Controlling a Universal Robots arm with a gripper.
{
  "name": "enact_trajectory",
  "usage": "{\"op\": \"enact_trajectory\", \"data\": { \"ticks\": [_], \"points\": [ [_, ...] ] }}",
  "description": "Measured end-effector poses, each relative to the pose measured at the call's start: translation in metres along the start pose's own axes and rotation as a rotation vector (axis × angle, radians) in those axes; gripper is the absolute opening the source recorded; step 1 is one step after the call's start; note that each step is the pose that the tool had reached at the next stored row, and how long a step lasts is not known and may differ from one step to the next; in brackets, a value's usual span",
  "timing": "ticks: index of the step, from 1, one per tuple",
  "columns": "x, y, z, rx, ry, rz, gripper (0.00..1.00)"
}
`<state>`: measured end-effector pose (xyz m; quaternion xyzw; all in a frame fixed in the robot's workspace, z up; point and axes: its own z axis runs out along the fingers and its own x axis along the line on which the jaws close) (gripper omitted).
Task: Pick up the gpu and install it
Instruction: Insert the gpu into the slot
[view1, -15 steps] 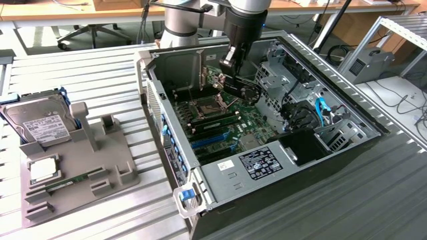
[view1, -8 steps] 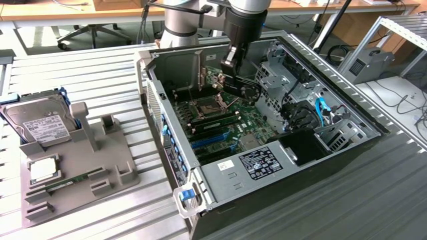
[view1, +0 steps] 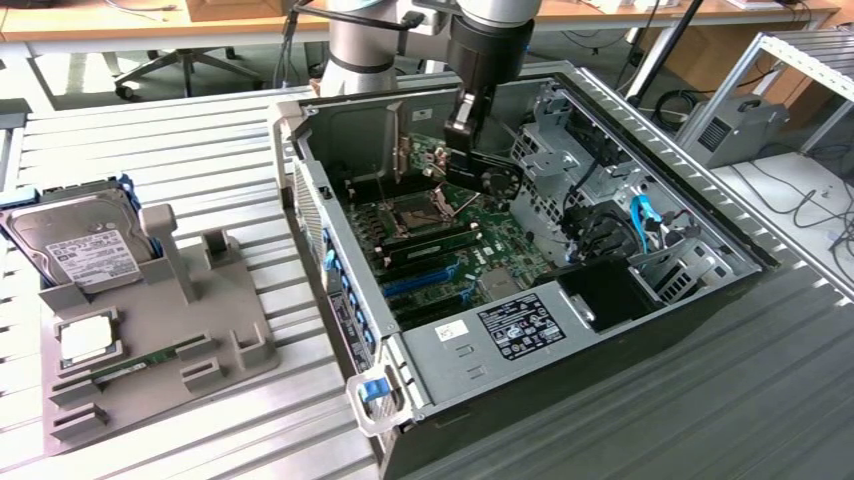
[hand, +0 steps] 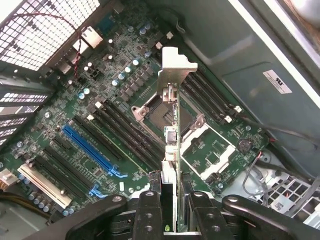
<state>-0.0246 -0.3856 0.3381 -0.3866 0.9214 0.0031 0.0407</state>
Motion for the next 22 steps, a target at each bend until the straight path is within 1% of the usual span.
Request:
{"op": "enact_trajectory", "data": {
  "ticks": [22],
  "points": [
    [-0.0025,0.0025,0.0001,-0.015,-0.005,-0.193,0.26]
  ]
}}
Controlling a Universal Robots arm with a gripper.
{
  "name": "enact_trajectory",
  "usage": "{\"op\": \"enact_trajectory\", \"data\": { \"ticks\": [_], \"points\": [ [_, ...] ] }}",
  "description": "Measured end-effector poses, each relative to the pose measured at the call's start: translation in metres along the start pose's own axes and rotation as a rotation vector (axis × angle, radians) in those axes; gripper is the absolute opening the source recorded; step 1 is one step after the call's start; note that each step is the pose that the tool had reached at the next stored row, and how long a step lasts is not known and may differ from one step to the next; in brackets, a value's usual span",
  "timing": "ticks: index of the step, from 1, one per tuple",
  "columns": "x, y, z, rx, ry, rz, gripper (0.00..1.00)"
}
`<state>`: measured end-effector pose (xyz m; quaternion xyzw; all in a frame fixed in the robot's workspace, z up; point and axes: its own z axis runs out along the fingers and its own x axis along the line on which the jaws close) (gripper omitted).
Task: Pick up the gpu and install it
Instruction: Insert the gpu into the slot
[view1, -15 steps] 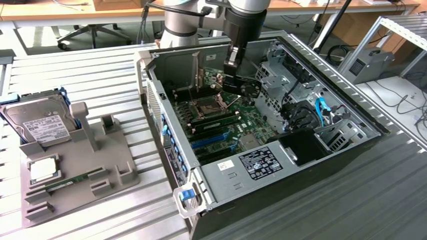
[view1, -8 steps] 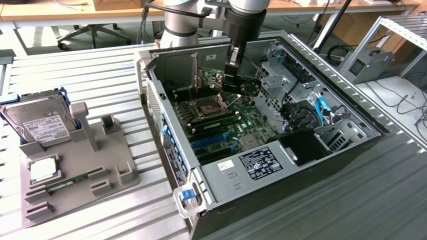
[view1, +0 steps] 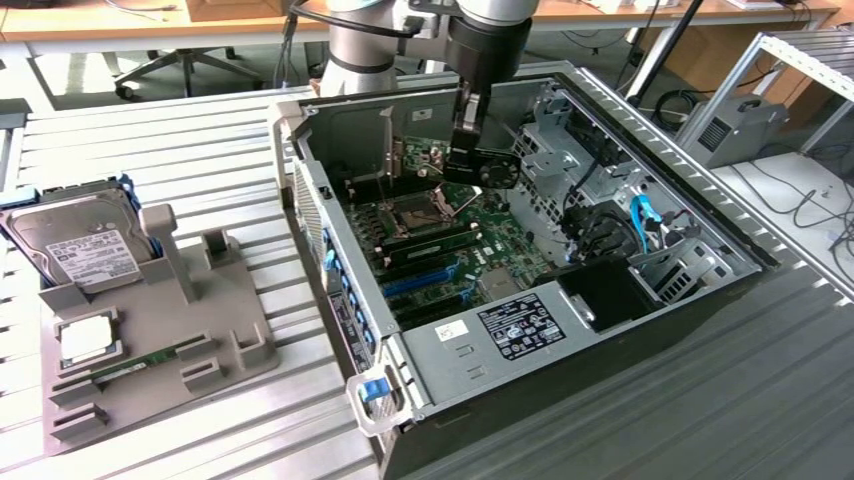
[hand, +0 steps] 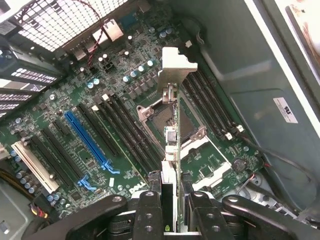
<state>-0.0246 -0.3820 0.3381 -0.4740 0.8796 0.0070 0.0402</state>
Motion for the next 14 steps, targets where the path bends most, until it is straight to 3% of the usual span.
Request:
{"op": "enact_trajectory", "data": {
  "ticks": [14],
  "points": [
    [-0.0021,0.0014,0.0001,-0.0098,-0.0029,-0.129,0.26]
  ]
}}
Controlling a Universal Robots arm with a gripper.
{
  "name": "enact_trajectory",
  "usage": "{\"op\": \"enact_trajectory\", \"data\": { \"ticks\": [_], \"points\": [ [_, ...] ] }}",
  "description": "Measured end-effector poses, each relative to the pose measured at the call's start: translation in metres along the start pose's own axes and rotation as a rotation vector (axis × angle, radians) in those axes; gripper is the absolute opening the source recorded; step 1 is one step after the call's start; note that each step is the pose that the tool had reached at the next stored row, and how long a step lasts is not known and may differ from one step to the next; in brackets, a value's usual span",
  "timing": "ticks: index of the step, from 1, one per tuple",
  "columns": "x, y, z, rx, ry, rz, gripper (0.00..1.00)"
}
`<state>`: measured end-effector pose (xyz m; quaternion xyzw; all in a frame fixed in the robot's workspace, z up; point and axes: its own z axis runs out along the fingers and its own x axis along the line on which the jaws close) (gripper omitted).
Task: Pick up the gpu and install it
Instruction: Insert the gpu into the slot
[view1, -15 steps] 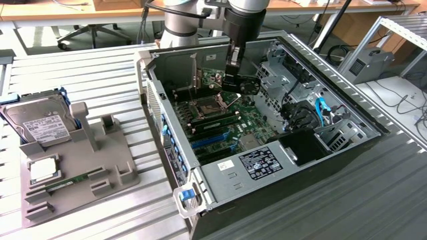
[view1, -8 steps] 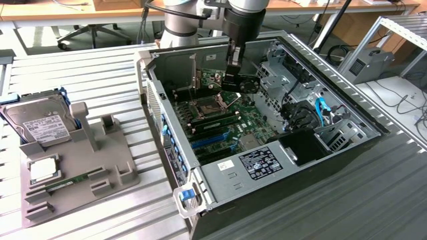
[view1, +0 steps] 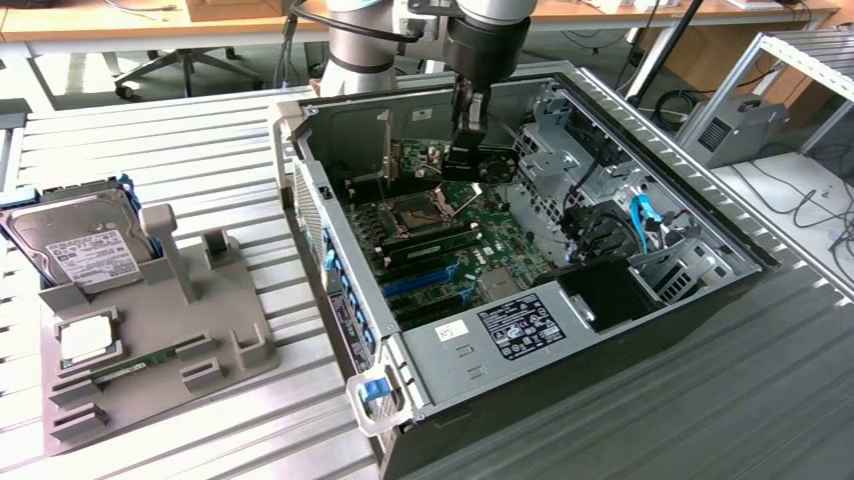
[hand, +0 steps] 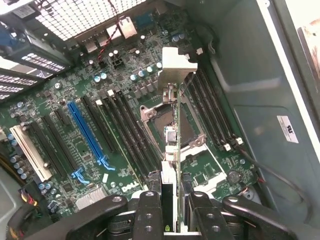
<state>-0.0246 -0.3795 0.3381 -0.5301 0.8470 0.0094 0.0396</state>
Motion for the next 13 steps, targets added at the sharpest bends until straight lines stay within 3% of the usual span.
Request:
{"op": "enact_trajectory", "data": {
  "ticks": [13],
  "points": [
    [-0.0022,0.0011,0.0001,-0.0082,-0.0023,-0.11,0.26]
  ]
}}
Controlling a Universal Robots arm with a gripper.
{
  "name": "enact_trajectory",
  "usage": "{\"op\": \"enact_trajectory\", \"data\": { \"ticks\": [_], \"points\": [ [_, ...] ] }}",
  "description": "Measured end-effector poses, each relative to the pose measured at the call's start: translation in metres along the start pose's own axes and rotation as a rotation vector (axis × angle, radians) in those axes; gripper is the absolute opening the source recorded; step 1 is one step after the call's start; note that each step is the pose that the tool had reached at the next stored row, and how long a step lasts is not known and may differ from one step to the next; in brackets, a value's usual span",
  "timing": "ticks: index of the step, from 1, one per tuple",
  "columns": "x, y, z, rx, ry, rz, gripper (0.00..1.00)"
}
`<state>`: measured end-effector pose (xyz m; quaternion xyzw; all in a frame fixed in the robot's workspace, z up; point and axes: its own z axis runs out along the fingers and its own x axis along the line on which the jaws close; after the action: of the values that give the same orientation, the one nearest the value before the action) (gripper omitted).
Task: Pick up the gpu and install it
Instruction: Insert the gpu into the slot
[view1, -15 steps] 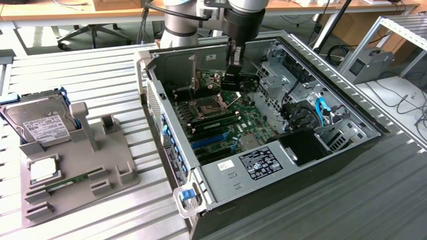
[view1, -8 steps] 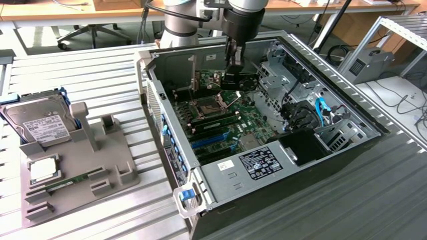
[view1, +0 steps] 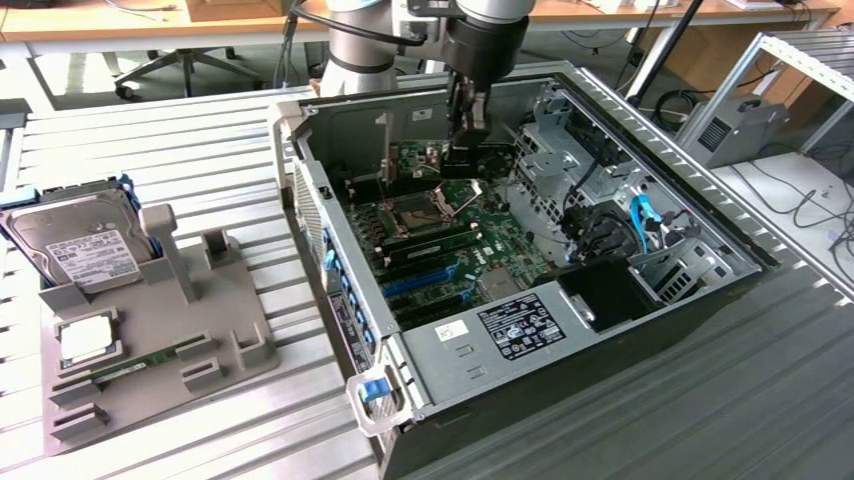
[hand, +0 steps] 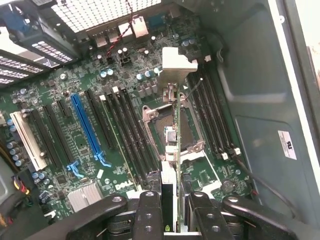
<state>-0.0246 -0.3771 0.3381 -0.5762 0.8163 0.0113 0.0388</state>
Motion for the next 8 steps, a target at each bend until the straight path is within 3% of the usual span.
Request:
{"op": "enact_trajectory", "data": {
  "ticks": [8],
  "points": [
    [-0.0026,0.0009,0.0002,-0.007,-0.0005,-0.101,0.26]
  ]
}}
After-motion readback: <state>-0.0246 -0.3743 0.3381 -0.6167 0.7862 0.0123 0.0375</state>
